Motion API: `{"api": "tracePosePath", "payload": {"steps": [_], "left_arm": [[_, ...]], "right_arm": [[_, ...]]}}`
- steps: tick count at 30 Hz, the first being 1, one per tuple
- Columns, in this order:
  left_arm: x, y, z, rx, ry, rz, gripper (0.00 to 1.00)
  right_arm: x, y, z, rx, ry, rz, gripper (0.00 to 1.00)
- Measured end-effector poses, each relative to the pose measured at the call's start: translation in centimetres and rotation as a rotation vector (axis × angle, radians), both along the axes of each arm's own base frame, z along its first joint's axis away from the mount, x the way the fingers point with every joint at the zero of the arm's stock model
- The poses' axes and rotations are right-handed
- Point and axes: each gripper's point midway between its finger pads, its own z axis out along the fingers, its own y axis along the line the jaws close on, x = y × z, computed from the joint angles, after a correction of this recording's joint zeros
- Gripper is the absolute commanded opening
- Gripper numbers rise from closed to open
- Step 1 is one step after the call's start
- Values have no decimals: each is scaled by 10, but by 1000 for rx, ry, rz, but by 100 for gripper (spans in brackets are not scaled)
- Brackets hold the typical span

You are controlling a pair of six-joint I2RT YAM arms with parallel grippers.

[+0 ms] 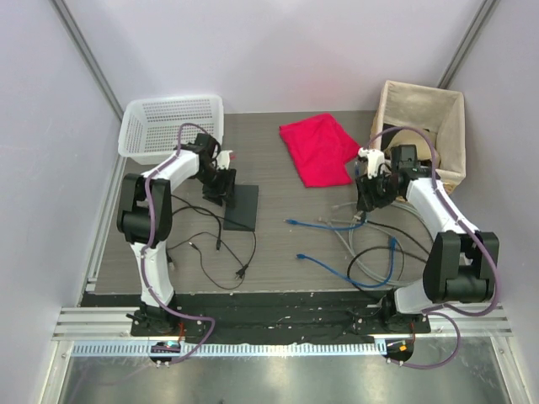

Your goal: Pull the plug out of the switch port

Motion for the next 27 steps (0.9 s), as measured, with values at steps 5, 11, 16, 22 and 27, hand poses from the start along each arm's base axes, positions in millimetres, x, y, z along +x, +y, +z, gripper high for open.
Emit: {"api": "tracePosePath", "payload": {"steps": [5,11,16,22,27], "left_arm": [[0,-2,1,28,-21,-25,56],[-2,-8,9,56,-60,-66,59],[0,-10,23,70,-110,-92,100],[14,-5,58,106,-211,-120,100],[33,-2,110,126,-335,-142,100]], "right_arm": [[36,21,41,85,-155,-25,95],[79,88,101,198,-312,80,100],[90,130,115,250,-325,135,100],[116,139,101,185,-272,37,100],[141,127,101,73,-273,-126,100]]}}
